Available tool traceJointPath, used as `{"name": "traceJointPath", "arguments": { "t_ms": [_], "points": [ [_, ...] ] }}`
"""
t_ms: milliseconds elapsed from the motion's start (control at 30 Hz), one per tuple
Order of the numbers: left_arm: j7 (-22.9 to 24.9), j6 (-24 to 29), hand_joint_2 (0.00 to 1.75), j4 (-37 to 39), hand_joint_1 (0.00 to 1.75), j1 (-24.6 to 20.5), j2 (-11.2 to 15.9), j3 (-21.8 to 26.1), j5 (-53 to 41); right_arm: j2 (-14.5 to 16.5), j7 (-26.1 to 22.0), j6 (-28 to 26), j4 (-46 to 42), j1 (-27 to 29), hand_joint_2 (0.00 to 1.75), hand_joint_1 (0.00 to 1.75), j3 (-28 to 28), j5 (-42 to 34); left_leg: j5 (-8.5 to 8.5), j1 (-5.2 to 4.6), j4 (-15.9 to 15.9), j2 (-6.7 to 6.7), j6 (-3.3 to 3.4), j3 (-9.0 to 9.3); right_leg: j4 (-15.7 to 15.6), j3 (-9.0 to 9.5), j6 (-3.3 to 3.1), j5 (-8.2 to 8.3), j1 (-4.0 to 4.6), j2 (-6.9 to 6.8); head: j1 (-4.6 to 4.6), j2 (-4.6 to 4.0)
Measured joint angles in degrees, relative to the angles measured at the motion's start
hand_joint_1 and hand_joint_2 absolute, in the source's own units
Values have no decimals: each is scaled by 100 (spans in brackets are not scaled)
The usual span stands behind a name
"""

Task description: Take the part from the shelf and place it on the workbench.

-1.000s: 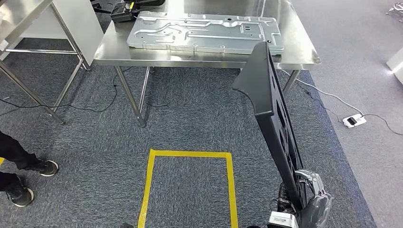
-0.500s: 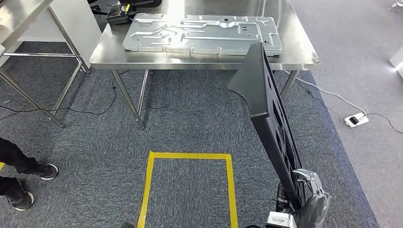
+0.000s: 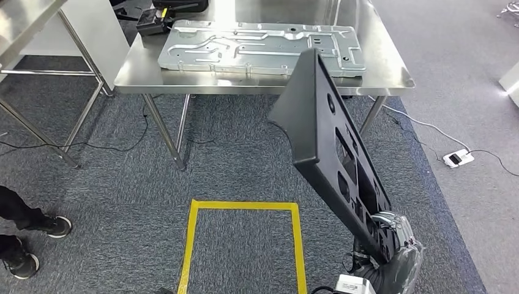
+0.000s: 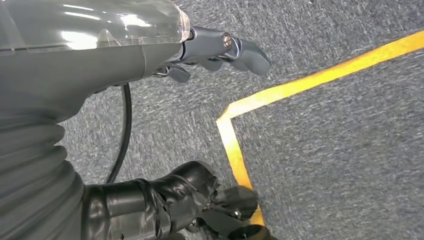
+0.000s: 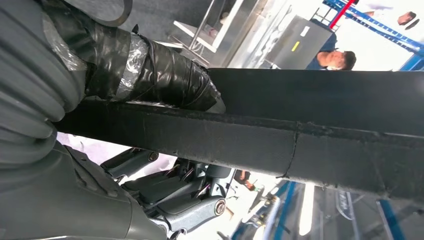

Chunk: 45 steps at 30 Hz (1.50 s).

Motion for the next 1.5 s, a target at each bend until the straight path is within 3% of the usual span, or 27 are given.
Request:
{"name": "traceJointPath", "arguments": {
  "t_ms": [67,133,167,200,267,333,433,533,633,667,700,733,800,867,967,1033,1067,1133,1167,1200,1233,1300,1333,1400,1500],
  "points": [
    [-1,0,175,0,0,-11,0,-1,-3,-20,-11,0,-23,-20,175,175,2,22,0,19,-44,7,63,52,492,-234,51,-249,-21,-9,1,-1],
    [-1,0,175,0,0,-17,1,-1,-6,-43,-19,0,-26,-30,175,175,3,27,-30,15,-47,10,93,79,1219,-656,90,-515,-37,-10,0,-1],
    [-1,-1,175,0,0,-14,1,-1,-9,-53,-19,0,-25,-29,175,175,3,32,-49,13,-46,10,95,97,1437,-810,102,-529,-45,-10,-1,0],
    [-1,-3,175,0,0,-12,2,-1,-14,-63,-20,0,-24,-30,175,175,3,45,-71,13,-46,7,91,124,1453,-870,106,-426,-50,-11,-1,0],
    [-1,-11,175,0,0,-9,2,-4,-33,-79,-25,0,-31,-39,175,175,3,91,-128,15,-46,-1,65,205,881,-677,86,35,-55,-18,0,0],
    [0,-20,175,0,0,-15,2,-14,-53,-97,-27,0,-48,-60,175,175,3,148,-189,0,-43,-4,14,260,221,-392,42,325,-31,-29,0,0],
    [2,-29,175,0,0,-25,2,-44,-69,-112,-18,0,-73,-88,175,175,4,223,-229,-17,-69,5,-75,290,-21,-300,-33,316,8,-22,-3,0],
    [3,-43,175,0,0,-34,2,-69,-96,-118,3,0,-88,-112,175,175,4,275,-379,-9,122,8,-147,255,-108,-213,-140,310,-34,-24,-4,-2],
    [5,-60,175,0,0,-26,3,-85,-113,-130,32,0,-104,-176,175,175,6,339,-812,0,1153,3,-181,-281,-127,-147,-231,266,-26,-35,-5,-1],
    [8,-65,175,0,0,-18,3,-87,-117,-136,41,0,-104,-192,175,175,7,362,-865,1,1437,4,-188,-466,-122,-130,-243,245,-19,-31,-5,-1],
    [11,-69,175,0,0,-12,4,-87,-120,-142,48,0,-104,-203,175,175,7,384,-809,2,1536,4,-191,-567,-118,-106,-246,221,-14,-24,-5,-1],
    [13,-74,175,0,0,-9,4,-89,-122,-148,51,0,-104,-211,175,175,7,407,-635,2,1405,5,-185,-559,-113,-71,-241,194,-12,-14,-6,-1],
    [15,-78,175,0,0,-8,7,-90,-130,-156,56,0,-106,-233,175,175,7,452,-158,-2,706,1,-144,-304,-106,5,-213,125,-7,-1,-4,0],
    [17,-82,175,0,0,-14,13,-95,-137,-161,66,0,-115,-262,175,175,8,481,57,-24,155,-4,-92,-82,-87,32,-160,69,10,5,-3,0],
    [20,-87,175,0,0,-21,17,-101,-140,-173,79,0,-124,-285,175,175,10,507,33,-34,32,-11,-32,-37,-93,34,-74,34,17,3,-5,0],
    [20,-87,175,0,0,-20,17,-101,-139,-186,84,-1,-137,-297,175,175,11,515,36,-5,-28,-12,22,14,69,-19,-6,-71,8,-6,-3,0],
    [19,-87,175,0,0,-24,17,-101,-139,-194,86,-1,-145,-304,175,175,11,516,33,10,-53,-9,51,44,306,-132,28,-195,-1,-9,-3,0],
    [16,-88,175,0,0,-30,17,-101,-140,-212,100,-1,-153,-309,175,175,11,517,2,10,-61,-2,90,78,1032,-538,82,-496,-26,-13,-2,0],
    [15,-90,175,0,0,-28,17,-101,-140,-223,112,-1,-153,-307,175,175,11,517,-18,10,-60,-1,95,96,1353,-743,103,-571,-40,-13,-2,0],
    [15,-92,175,0,0,-24,17,-101,-141,-234,124,-1,-152,-306,175,175,11,517,-41,12,-60,-3,92,122,1505,-872,119,-533,-56,-15,-3,0],
    [15,-95,175,0,0,-21,17,-101,-142,-244,133,-1,-152,-308,175,175,11,516,-70,15,-59,-8,83,156,1435,-892,131,-376,-72,-17,-2,0],
    [13,-100,175,0,0,-18,16,-101,-142,-260,140,-1,-152,-314,175,175,11,514,-142,23,-58,-19,43,242,761,-648,130,108,-98,-30,-1,0],
    [10,-102,175,0,0,-22,15,-101,-142,-266,143,-1,-150,-321,175,175,11,510,-180,17,-52,-24,11,271,404,-494,118,265,-90,-39,0,0],
    [7,-103,175,0,0,-29,15,-101,-140,-274,152,0,-149,-337,175,175,12,501,-228,4,-55,-26,-58,290,39,-327,58,336,-60,-42,-2,-1],
    [2,-103,175,0,0,-37,16,-102,-141,-283,181,0,-149,-350,175,175,15,489,-279,3,-70,-13,-150,341,-33,-266,-63,287,-52,-19,-5,-1]
  ]
}}
